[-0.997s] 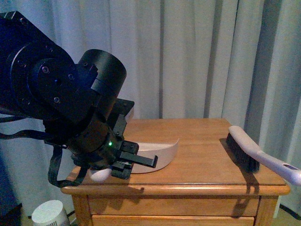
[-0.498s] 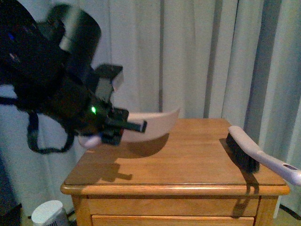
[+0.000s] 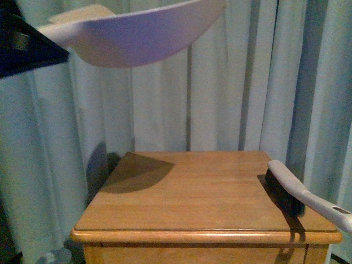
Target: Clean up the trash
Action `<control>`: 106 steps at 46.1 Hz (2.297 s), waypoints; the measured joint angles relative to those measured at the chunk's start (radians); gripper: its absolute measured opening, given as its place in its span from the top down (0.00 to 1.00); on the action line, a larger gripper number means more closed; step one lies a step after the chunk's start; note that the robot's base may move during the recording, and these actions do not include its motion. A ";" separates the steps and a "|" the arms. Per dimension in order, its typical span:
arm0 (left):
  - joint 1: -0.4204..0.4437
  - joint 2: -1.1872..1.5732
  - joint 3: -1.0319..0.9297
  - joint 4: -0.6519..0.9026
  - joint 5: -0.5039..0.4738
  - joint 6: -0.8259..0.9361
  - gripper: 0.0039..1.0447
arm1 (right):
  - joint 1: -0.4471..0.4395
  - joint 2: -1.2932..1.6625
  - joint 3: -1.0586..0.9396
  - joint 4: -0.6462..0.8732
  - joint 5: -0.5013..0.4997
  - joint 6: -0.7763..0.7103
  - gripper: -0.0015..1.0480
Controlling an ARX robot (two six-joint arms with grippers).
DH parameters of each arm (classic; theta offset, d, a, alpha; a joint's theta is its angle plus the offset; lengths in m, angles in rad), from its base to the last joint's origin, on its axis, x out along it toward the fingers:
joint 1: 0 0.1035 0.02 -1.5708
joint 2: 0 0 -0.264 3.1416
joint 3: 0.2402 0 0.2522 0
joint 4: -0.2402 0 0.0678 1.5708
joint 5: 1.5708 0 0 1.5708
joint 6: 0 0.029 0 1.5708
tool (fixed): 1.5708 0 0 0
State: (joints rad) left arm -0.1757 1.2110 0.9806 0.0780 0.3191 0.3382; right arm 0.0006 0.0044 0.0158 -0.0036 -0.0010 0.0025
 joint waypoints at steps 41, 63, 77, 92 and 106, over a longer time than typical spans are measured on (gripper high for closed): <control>0.299 -0.477 -0.298 -0.083 0.202 -0.051 0.73 | 0.000 0.000 0.000 0.000 0.000 0.000 0.07; 0.275 -0.471 -0.300 -0.073 0.152 -0.113 0.73 | 0.000 0.000 0.000 0.000 0.000 0.000 0.07; 0.275 -0.470 -0.302 -0.072 0.152 -0.121 0.73 | 0.111 0.294 0.071 0.045 0.451 0.066 0.07; 0.273 -0.470 -0.304 -0.072 0.152 -0.123 0.73 | 0.018 0.999 0.633 -0.015 0.171 0.179 0.07; 0.273 -0.470 -0.304 -0.072 0.151 -0.123 0.73 | 0.090 1.515 1.147 -0.322 0.154 0.369 0.07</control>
State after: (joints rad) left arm 0.0971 0.7406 0.6762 0.0055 0.4706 0.2150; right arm 0.0910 1.5192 1.1625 -0.3260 0.1528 0.3710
